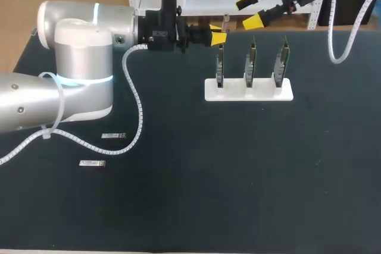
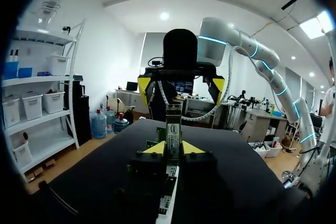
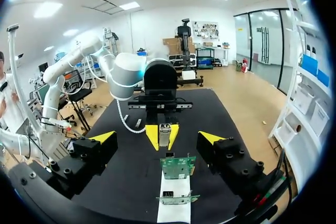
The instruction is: Pick up the optical module with the left hand, and insert it into the network port with the right hand.
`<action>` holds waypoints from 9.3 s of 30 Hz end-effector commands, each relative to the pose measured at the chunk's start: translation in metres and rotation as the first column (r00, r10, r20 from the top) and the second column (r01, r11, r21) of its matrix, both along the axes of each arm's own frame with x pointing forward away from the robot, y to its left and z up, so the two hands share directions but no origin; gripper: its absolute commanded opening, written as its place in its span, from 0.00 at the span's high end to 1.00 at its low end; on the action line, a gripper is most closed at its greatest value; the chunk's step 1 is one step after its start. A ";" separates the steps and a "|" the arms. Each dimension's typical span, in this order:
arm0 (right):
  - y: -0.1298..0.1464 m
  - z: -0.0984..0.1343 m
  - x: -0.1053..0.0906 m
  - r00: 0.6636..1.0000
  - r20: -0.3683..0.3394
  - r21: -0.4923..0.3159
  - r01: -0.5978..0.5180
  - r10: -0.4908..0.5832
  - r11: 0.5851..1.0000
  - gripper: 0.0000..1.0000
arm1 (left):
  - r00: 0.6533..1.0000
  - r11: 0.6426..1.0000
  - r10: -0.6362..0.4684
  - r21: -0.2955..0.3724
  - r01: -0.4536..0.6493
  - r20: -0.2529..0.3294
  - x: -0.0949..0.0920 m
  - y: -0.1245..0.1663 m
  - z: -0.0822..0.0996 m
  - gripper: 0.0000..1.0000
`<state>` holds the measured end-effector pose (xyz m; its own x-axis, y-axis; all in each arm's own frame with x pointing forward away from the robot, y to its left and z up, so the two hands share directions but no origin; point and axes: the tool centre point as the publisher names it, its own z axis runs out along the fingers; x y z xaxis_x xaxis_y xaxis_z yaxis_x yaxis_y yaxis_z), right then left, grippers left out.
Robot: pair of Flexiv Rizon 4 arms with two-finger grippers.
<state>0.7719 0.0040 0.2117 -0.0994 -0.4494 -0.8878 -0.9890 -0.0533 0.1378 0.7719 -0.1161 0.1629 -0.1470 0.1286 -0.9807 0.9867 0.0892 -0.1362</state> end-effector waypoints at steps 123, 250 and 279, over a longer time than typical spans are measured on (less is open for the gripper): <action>0.028 -0.005 -0.004 0.999 -0.006 0.005 0.034 -0.034 0.999 1.00 | 0.999 0.964 -0.049 0.262 0.044 0.010 0.006 0.028 -0.021 0.00; 0.028 -0.009 -0.002 1.000 0.027 0.011 0.002 -0.002 1.000 1.00 | 0.989 0.860 -0.138 0.487 0.150 -0.061 -0.004 0.032 -0.059 0.00; 0.035 -0.017 -0.004 0.999 0.027 -0.005 -0.017 0.017 1.000 1.00 | 0.989 0.860 -0.138 0.487 0.150 -0.061 -0.004 0.032 -0.059 0.00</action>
